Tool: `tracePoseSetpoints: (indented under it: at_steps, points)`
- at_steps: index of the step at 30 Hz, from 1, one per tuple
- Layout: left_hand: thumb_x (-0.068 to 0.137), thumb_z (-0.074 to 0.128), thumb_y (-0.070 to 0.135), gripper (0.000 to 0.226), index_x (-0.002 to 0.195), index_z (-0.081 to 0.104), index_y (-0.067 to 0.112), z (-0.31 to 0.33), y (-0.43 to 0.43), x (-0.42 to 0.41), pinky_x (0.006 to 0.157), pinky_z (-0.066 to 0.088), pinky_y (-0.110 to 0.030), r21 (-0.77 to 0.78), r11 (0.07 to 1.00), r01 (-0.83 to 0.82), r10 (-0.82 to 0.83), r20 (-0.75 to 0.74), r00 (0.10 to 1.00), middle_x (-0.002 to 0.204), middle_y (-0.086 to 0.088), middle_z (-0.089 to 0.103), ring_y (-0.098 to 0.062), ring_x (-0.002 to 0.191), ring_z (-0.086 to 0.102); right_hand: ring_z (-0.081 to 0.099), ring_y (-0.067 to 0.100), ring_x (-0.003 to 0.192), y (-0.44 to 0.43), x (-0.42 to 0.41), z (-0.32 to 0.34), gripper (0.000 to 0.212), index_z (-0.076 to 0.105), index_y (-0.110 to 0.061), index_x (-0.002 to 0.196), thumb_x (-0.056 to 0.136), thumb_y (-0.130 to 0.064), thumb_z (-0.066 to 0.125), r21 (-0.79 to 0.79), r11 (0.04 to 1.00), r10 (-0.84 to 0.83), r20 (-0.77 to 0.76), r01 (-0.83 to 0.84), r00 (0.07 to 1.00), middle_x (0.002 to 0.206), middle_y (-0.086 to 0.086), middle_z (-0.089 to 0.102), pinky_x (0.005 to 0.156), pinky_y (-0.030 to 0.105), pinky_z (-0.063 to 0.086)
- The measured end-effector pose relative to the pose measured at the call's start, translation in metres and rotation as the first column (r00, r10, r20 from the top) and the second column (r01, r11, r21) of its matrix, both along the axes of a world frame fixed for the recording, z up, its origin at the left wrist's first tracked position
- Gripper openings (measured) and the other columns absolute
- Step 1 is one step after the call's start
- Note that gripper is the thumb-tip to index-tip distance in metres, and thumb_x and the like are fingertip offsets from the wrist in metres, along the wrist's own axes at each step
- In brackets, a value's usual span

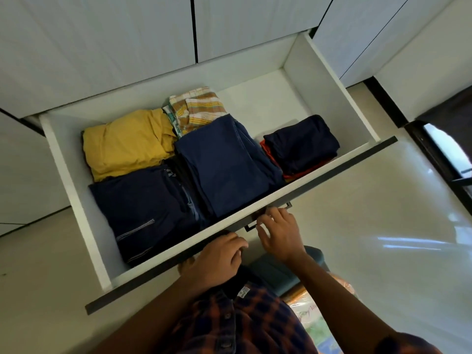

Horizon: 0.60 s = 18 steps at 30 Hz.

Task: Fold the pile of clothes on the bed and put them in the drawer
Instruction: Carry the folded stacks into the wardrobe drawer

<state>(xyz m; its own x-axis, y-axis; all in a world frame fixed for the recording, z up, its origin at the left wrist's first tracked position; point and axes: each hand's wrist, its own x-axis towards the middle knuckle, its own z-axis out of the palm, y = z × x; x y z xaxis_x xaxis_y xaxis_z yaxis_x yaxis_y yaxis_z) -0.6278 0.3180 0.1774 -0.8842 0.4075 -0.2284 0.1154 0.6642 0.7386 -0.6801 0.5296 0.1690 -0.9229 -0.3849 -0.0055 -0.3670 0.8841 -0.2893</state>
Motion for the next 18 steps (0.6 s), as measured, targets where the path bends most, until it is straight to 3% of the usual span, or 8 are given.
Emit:
tracePoseSetpoints:
  at_steps: [5, 9, 10, 12, 14, 16, 18]
  points:
    - [0.097, 0.05, 0.023, 0.044, 0.141, 0.049, 0.02, -0.001, 0.039, -0.015, 0.106, 0.043, -0.033, -0.116, 0.993, -0.002, 0.013, 0.092, 0.996, 0.139, 0.002, 0.052, -0.017, 0.127, 0.05, 0.054, 0.019, 0.094, 0.022, -0.007, -0.01, 0.021, 0.07, -0.02, 0.11, 0.089, -0.025, 0.069, 0.023, 0.994, 0.108, 0.017, -0.109, 0.994, 0.107, 0.001, 0.06, 0.075, 0.035, 0.052]
    - [0.097, 0.05, 0.023, 0.061, 0.154, 0.029, 0.015, -0.013, 0.069, -0.024, 0.118, 0.028, -0.032, -0.274, 0.96, 0.063, -0.043, 0.079, 0.996, 0.154, -0.005, 0.035, -0.021, 0.142, 0.034, 0.055, 0.028, 0.125, 0.04, -0.008, -0.025, 0.041, 0.066, -0.021, 0.126, 0.087, -0.033, 0.07, 0.1, 0.977, 0.172, 0.146, -0.188, 0.974, 0.132, 0.007, 0.061, 0.099, 0.041, 0.052]
    - [0.097, 0.051, 0.022, 0.067, 0.156, 0.023, 0.013, -0.017, 0.078, -0.025, 0.121, 0.021, -0.033, -0.332, 0.939, 0.095, -0.066, 0.096, 0.993, 0.158, -0.007, 0.03, -0.024, 0.146, 0.027, 0.049, 0.03, 0.137, 0.048, -0.008, -0.031, 0.05, 0.061, -0.022, 0.135, 0.088, -0.036, 0.07, 0.159, 0.969, 0.151, 0.22, -0.189, 0.964, 0.145, 0.009, 0.055, 0.109, 0.045, 0.046]
    - [0.095, 0.052, 0.021, 0.075, 0.158, 0.013, 0.01, -0.025, 0.088, -0.026, 0.124, 0.01, -0.037, -0.436, 0.886, 0.158, -0.102, 0.149, 0.984, 0.163, -0.012, 0.019, -0.028, 0.151, 0.015, 0.016, 0.032, 0.155, 0.062, -0.008, -0.041, 0.072, 0.035, -0.027, 0.155, 0.092, -0.04, 0.067, 0.251, 0.943, 0.11, 0.384, -0.218, 0.917, 0.167, 0.011, 0.019, 0.122, 0.049, 0.019]
    - [0.094, 0.052, 0.019, 0.08, 0.159, 0.007, 0.008, -0.032, 0.094, -0.026, 0.126, 0.003, -0.041, -0.487, 0.844, 0.223, -0.124, 0.228, 0.966, 0.166, -0.014, 0.008, -0.029, 0.154, 0.005, -0.017, 0.03, 0.152, 0.075, -0.008, -0.051, 0.088, 0.002, -0.034, 0.161, 0.097, -0.042, 0.061, 0.286, 0.923, 0.092, 0.487, -0.257, 0.869, 0.165, 0.007, -0.018, 0.123, 0.05, 0.0]
    - [0.092, 0.051, 0.018, 0.084, 0.159, 0.001, 0.008, -0.036, 0.097, -0.025, 0.126, -0.002, -0.042, -0.506, 0.831, 0.23, -0.101, 0.269, 0.958, 0.167, -0.013, 0.0, -0.028, 0.155, -0.003, -0.028, 0.031, 0.147, 0.08, -0.01, -0.056, 0.097, -0.017, -0.038, 0.158, 0.098, -0.045, 0.058, 0.325, 0.899, 0.098, 0.502, -0.293, 0.859, 0.161, 0.006, -0.031, 0.122, 0.053, -0.004]
    - [0.092, 0.049, 0.017, 0.086, 0.159, -0.004, 0.009, -0.04, 0.099, -0.024, 0.121, -0.009, -0.04, -0.516, 0.826, 0.227, -0.082, 0.289, 0.954, 0.167, -0.012, -0.005, -0.026, 0.155, -0.007, -0.032, 0.033, 0.145, 0.08, -0.012, -0.059, 0.103, -0.024, -0.037, 0.156, 0.096, -0.046, 0.059, 0.353, 0.881, 0.095, 0.522, -0.316, 0.847, 0.159, 0.008, -0.036, 0.122, 0.057, -0.003]
